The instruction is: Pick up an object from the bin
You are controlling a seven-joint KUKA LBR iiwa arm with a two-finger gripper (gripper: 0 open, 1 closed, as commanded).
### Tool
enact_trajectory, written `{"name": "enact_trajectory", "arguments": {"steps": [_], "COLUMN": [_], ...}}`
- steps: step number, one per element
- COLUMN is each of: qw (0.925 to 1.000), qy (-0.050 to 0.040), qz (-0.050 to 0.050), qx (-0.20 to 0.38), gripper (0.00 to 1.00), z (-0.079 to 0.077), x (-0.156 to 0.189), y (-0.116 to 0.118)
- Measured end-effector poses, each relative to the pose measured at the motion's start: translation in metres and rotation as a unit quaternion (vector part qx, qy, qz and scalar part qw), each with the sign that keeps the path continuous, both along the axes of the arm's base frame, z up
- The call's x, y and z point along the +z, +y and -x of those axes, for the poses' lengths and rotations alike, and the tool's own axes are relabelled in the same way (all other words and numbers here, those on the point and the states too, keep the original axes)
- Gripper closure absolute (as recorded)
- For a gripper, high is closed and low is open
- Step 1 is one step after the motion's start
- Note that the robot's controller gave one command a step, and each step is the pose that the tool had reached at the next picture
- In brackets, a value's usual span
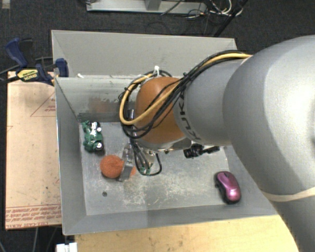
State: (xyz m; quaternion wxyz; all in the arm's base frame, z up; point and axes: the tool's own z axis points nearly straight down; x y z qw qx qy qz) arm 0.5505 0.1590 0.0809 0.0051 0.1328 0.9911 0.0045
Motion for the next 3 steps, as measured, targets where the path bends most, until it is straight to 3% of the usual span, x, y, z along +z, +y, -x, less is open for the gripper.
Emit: {"name": "enact_trajectory", "arguments": {"steps": [3], "qw": [1.0000], "qy": [0.0033], "qz": [0.001], "qx": [0.000], "gripper": [1.00], "z": [0.002], "x": [0.030], "y": [-0.001]}}
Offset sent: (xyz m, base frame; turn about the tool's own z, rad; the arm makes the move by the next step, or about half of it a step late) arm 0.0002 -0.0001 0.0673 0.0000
